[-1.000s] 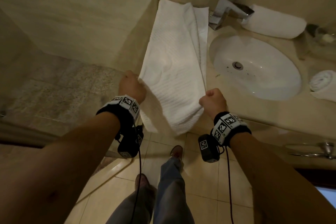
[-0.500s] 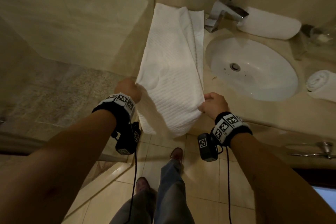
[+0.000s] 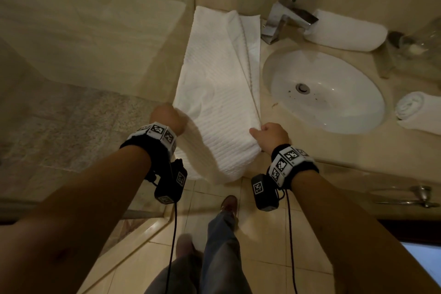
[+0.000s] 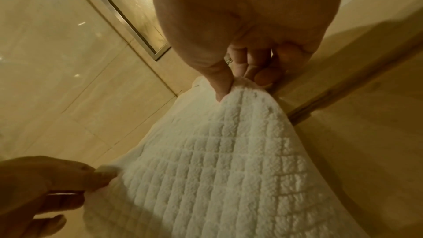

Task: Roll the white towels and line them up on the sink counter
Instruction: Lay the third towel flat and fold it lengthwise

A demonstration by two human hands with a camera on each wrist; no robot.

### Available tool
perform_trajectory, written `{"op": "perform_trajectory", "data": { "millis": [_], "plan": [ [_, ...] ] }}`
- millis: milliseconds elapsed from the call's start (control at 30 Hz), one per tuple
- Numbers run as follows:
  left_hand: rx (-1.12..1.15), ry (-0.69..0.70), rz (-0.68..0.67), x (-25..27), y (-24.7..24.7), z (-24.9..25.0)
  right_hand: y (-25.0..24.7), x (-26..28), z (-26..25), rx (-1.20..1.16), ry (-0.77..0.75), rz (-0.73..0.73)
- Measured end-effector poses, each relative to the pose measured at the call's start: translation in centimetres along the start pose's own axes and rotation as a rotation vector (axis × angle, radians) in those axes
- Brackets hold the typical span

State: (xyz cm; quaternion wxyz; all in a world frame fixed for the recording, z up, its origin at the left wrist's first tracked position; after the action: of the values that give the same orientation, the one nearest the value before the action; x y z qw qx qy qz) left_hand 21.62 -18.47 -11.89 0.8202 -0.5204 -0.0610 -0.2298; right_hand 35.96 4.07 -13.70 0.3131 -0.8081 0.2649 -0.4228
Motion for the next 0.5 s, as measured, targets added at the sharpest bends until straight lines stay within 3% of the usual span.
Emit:
{"op": "perform_trajectory", "data": {
  "millis": [267, 500],
  "plan": [
    [0.048, -0.147, -0.033, -1.7, -1.2, -0.7, -0.2, -0.8, -1.3, 0.081, 0.079, -0.033],
    [-0.009, -0.098, -0.026, -5.1, -2.4, 1.9, -0.9, -4.0, -4.3, 0.076, -0.025, -0.024]
  ]
}}
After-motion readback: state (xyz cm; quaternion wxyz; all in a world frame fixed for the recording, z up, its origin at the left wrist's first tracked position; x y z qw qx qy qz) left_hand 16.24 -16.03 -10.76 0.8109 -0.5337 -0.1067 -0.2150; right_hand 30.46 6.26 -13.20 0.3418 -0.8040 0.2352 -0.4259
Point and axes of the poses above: each hand's wrist, its own x-axis away from the middle knuckle, its own y-axis out of the palm, z = x × y, the point moved 4 cm from there along -x, towards the middle knuckle, and after that the axes turned 8 degrees about y, right-handed, at the moved point
